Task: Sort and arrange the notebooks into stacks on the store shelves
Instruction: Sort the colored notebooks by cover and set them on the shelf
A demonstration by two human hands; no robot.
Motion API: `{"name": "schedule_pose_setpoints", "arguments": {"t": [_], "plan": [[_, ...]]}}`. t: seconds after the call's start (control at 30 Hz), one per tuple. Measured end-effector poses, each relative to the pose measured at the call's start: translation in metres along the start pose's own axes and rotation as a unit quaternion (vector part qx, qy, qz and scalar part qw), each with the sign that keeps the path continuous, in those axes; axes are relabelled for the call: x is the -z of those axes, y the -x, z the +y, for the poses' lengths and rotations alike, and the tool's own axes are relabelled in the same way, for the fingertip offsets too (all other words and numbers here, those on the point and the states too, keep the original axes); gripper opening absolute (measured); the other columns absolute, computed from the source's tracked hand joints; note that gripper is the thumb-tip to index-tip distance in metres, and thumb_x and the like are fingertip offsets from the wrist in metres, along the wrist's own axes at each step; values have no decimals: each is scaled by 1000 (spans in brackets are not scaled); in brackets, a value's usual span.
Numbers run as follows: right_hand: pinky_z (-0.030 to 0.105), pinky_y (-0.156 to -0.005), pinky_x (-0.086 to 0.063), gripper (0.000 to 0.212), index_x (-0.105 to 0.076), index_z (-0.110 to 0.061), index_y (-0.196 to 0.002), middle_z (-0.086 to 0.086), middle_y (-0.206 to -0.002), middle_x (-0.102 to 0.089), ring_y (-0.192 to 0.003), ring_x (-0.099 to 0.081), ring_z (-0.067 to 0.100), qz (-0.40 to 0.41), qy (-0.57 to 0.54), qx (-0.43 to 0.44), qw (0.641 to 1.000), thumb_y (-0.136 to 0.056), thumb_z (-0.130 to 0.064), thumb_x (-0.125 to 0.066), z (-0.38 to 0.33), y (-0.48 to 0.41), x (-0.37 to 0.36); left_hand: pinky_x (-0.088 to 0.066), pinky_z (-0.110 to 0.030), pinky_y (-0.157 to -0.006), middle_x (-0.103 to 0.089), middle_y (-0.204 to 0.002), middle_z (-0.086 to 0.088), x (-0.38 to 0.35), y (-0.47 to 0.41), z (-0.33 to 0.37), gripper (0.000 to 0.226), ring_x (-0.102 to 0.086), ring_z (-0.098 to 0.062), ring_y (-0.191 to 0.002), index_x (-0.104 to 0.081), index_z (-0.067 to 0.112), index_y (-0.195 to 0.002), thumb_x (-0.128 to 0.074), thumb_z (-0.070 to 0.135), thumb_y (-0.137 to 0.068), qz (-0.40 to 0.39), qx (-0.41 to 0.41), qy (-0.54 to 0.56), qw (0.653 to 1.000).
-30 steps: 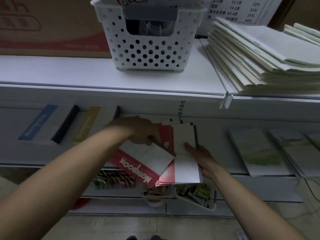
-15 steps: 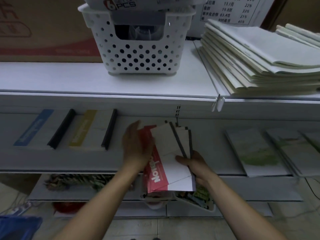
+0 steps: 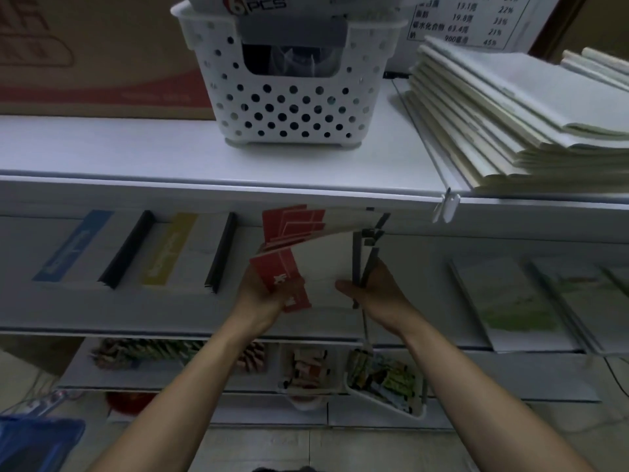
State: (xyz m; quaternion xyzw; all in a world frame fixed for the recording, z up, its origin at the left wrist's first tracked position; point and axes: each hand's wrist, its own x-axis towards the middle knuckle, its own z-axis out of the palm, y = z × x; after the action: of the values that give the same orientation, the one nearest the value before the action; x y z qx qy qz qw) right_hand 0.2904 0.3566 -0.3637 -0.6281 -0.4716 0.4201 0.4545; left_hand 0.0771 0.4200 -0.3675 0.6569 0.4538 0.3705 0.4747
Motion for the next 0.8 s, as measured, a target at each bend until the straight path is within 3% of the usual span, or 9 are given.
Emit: {"name": "schedule_pose_setpoints", "arguments": {"t": [0.07, 0.17, 0.23, 0.3, 0.4, 0.47, 0.57, 0.67, 0.8], "plan": [[17, -88, -51, 48, -50, -25, -129, -16, -114, -61, -101, -58, -8, 12, 6, 6, 1000, -90, -7, -72, -4, -4, -4, -48, -1, -75, -68, -92, 30, 1, -3, -2, 49, -63, 22, -86, -55, 38, -105, -74, -4, -88, 17, -11, 7, 1000], [19, -72, -55, 51, -49, -32, -125, -14, -111, -63, -104, -64, 7, 2, -22, -32, 999, -90, -2, -71, 6, -5, -13, -48, -1, -75, -63, -103, 24, -1, 3, -7, 47, -60, 24, -92, -55, 40, -107, -76, 2, -89, -16, -9, -6, 1000], [22, -68, -56, 54, -51, -30, -122, -7, -109, -66, -103, -66, 13, 26, -29, -29, 999, -86, 6, -70, 7, -4, -18, -53, -8, -76, -66, -107, 20, -4, 6, -8, 48, -64, 17, -96, -58, 30, -119, -82, 4, -85, -17, -17, 10, 1000], [23, -70, -56, 57, -55, -32, -113, -3, -105, -66, -94, -67, 5, 65, -46, -14, 997, -81, 14, -66, 8, -5, -16, -53, -10, -74, -68, -111, 9, -7, 7, -8, 61, -67, 11, -93, -53, 14, -129, -83, 16, -76, 18, -24, 56, 998], [17, -60, -52, 55, -58, -27, -108, -1, -96, -66, -77, -65, -4, 98, -68, -6, 993, -77, 19, -59, 3, -6, -25, -53, -16, -79, -68, -111, -2, -14, 5, -15, 68, -68, 0, -95, -53, 3, -131, -65, 29, -69, 52, -27, 71, 996], [17, -55, -49, 49, -59, -23, -106, -2, -93, -66, -72, -65, -6, 104, -76, -12, 992, -77, 16, -58, 3, -6, -36, -55, -21, -80, -70, -108, 0, -21, 3, -18, 54, -69, -6, -96, -58, 6, -128, -60, 15, -75, 56, -21, 57, 997], [17, -60, -52, 51, -60, -29, -101, -3, -95, -67, -76, -65, -5, 117, -103, -16, 988, -79, 16, -57, 8, -5, -40, -57, -22, -81, -71, -106, 4, -25, 3, -23, 50, -69, -7, -96, -61, 14, -125, -55, 6, -76, 70, -15, 53, 996], [15, -60, -50, 47, -60, -28, -114, -5, -103, -67, -90, -65, 7, 98, -116, -23, 988, -81, 5, -58, 12, -2, -40, -53, -15, -82, -67, -114, 9, -24, 8, -26, 45, -66, 3, -101, -53, 38, -123, -56, 16, -84, 56, 1, 59, 997], [15, -74, -51, 72, -49, -16, -143, 2, -126, -64, -112, -62, 15, 93, -126, -35, 987, -71, -12, -53, 12, -1, -42, -51, -17, -90, -63, -123, 8, -23, 12, -25, 45, -63, 2, -110, -49, 39, -128, -55, 40, -83, 69, -4, 67, 995]]}}
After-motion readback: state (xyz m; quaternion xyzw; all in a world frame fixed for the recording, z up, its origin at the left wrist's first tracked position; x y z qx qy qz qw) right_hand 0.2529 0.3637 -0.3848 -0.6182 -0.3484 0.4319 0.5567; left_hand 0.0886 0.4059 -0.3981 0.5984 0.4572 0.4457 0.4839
